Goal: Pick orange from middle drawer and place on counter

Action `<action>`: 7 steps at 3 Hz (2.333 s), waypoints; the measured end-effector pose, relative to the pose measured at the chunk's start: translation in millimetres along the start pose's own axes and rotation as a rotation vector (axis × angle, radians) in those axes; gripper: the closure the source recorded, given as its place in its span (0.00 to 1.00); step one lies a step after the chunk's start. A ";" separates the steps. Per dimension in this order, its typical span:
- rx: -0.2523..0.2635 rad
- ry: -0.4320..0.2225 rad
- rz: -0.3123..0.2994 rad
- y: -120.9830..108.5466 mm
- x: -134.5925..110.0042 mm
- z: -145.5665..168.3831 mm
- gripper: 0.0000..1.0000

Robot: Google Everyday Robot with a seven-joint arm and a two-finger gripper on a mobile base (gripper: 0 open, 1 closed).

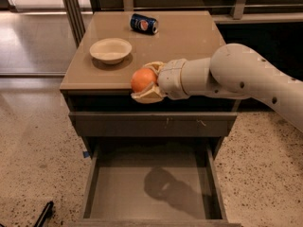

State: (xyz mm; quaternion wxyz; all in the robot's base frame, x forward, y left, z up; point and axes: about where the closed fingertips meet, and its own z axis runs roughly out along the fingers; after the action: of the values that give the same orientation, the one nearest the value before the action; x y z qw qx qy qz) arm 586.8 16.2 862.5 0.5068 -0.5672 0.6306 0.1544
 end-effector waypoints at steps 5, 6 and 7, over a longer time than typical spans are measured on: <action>0.341 -0.073 0.091 -95.6 46.3 -18.7 1.00; 0.327 -0.099 0.108 -120.3 55.6 -8.9 1.00; 0.311 -0.116 0.101 -148.6 53.5 -2.0 1.00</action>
Offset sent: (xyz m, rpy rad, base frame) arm 0.0535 -0.0594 0.0351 0.0959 -0.2531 -0.3408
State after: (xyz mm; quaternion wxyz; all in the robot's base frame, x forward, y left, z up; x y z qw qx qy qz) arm 723.8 -61.2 876.3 0.6155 -0.4397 0.6443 0.1129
